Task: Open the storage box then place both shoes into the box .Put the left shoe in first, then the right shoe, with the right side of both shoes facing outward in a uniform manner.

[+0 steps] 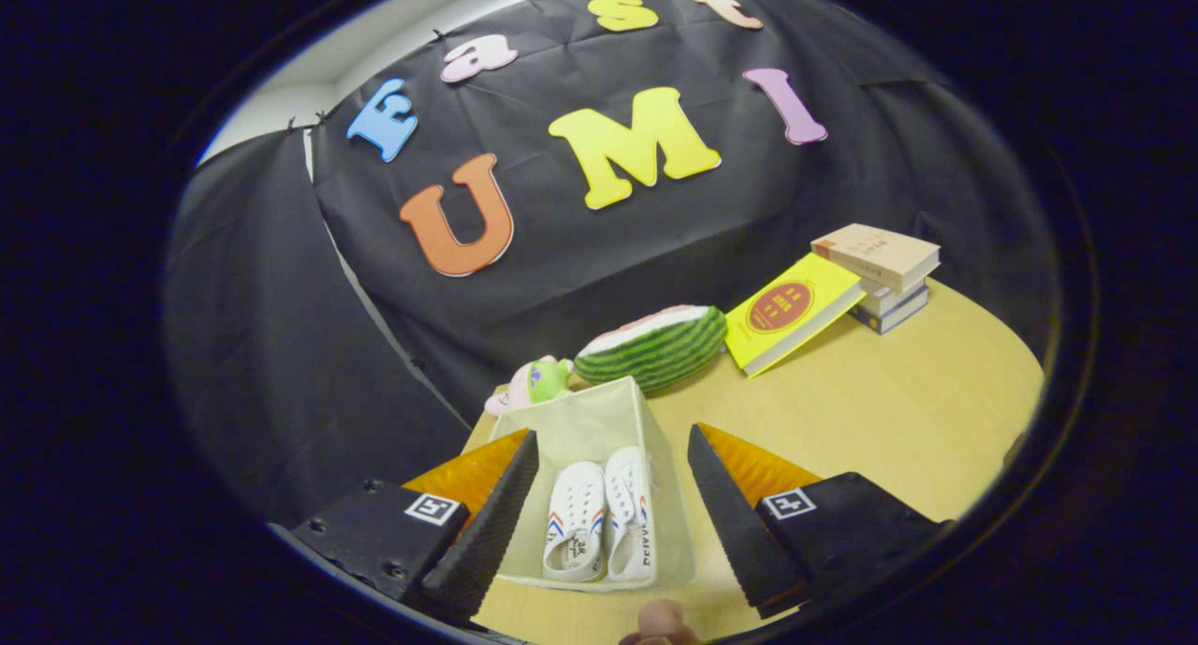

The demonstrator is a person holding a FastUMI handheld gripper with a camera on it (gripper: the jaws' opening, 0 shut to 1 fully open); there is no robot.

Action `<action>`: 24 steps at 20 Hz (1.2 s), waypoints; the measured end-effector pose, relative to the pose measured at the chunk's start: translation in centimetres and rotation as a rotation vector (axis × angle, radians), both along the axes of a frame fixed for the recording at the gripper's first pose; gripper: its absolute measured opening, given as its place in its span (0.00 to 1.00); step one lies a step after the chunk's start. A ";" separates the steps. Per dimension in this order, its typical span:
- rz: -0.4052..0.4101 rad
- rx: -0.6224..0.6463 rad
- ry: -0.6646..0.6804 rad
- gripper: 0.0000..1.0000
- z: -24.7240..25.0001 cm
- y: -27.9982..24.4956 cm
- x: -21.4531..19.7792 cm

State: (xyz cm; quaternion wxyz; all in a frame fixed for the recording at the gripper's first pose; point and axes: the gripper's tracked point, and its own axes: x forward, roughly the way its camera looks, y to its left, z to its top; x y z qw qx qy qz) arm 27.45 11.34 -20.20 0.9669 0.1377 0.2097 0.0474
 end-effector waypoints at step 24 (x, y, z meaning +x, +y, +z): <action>-0.068 -0.246 -0.423 1.00 11.8 -12.9 -12.1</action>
